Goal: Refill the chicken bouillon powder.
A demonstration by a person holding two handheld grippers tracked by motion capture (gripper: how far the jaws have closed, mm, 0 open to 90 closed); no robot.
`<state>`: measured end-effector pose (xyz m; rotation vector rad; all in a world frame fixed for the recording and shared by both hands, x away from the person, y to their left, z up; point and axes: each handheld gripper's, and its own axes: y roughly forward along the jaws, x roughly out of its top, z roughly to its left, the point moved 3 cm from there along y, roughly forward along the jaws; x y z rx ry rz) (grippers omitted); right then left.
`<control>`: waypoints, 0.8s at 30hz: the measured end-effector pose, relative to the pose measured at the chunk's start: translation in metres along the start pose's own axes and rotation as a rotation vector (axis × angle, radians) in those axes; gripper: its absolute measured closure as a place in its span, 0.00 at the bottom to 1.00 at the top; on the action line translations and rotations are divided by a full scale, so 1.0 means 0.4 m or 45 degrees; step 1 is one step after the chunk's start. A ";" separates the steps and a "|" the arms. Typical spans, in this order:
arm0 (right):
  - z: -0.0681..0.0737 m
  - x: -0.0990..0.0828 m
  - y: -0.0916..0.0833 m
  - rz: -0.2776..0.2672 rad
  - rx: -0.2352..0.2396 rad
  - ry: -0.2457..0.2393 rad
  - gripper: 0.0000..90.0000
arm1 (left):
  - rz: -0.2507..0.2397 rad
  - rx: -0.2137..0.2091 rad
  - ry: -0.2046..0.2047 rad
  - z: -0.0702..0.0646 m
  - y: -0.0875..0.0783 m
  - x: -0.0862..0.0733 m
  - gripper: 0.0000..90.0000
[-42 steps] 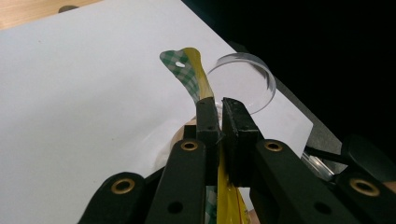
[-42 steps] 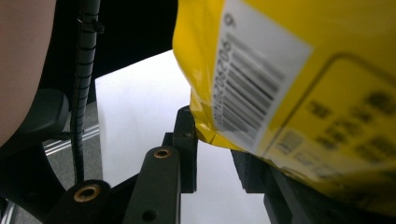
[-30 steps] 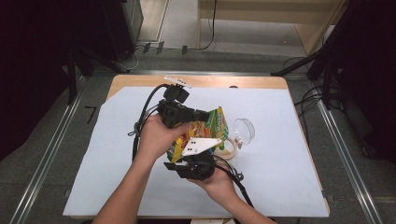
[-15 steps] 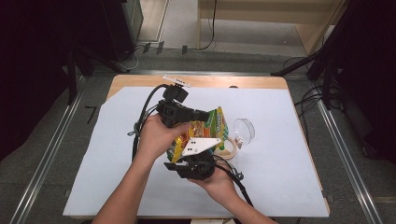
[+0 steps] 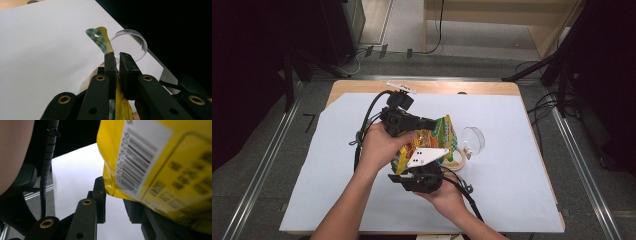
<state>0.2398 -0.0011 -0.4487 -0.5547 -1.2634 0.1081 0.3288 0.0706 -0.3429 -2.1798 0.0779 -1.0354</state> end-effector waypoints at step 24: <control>0.005 -0.003 0.002 -0.028 0.018 0.053 0.80 | 0.001 0.005 0.015 -0.009 0.006 0.001 0.94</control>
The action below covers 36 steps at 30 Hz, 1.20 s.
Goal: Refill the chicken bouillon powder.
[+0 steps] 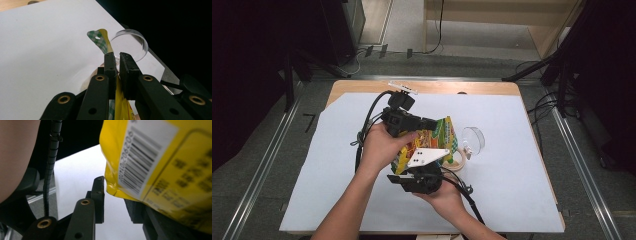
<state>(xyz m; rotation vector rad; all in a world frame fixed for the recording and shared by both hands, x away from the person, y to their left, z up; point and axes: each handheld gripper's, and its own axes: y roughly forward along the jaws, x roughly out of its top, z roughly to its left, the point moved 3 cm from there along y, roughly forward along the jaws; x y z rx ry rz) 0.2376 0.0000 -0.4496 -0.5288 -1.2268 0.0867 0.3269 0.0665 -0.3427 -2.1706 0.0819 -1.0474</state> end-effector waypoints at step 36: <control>-0.005 0.001 -0.007 0.011 -0.022 0.016 0.83 | -0.015 -0.017 -0.016 0.011 0.010 0.005 0.93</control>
